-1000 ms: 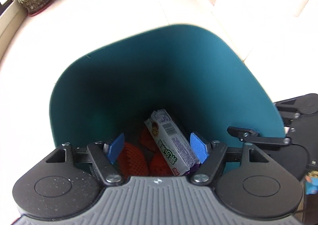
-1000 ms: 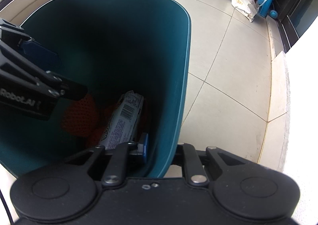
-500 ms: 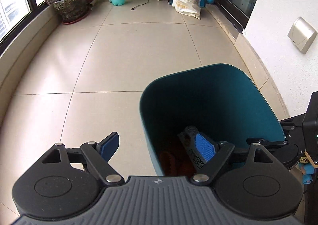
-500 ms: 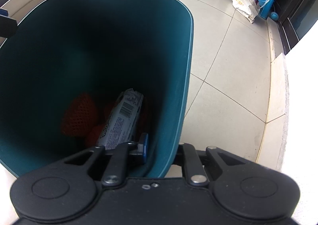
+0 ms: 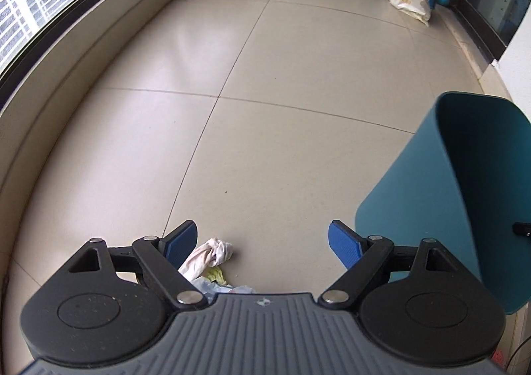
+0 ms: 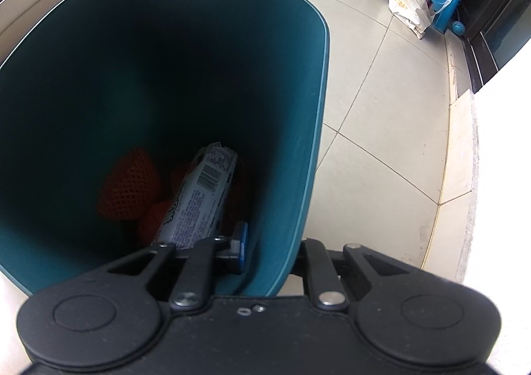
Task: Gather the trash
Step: 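Move the left gripper back to the pile and grasp the clear plastic snack bag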
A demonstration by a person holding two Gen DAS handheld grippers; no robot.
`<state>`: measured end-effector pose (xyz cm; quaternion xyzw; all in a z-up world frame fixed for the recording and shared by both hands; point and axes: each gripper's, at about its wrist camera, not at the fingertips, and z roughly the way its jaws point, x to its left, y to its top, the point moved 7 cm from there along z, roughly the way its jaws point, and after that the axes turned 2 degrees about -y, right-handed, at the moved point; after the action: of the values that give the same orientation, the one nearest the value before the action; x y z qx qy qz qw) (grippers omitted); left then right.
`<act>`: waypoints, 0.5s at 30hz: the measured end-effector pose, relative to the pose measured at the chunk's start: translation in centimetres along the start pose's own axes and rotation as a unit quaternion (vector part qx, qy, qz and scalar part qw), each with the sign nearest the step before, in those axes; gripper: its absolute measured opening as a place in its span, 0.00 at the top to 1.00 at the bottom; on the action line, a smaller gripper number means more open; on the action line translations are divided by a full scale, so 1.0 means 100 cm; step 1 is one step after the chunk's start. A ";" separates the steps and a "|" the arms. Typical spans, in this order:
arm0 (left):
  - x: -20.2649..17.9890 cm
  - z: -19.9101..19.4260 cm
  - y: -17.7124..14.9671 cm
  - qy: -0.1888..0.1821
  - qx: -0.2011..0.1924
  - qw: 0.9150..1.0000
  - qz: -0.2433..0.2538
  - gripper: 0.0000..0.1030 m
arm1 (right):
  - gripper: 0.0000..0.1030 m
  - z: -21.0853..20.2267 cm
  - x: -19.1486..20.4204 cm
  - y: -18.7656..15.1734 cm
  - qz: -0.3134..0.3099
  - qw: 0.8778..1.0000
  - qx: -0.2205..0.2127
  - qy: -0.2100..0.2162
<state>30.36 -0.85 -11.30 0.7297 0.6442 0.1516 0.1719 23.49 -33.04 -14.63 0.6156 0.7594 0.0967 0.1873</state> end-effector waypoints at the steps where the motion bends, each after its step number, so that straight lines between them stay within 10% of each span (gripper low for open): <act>1: 0.009 0.007 -0.003 0.001 0.007 1.000 -0.012 0.16 | 0.86 0.000 0.000 0.000 0.000 1.000 0.001 -0.001; 15: 0.087 0.111 -0.065 -0.027 0.118 0.984 -0.129 0.16 | 0.87 0.004 0.004 0.002 0.000 1.000 0.010 -0.008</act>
<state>30.56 7.92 -24.10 0.6596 0.7413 0.0310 0.1197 23.81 -32.64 -14.99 0.6179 0.7590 0.0843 0.1871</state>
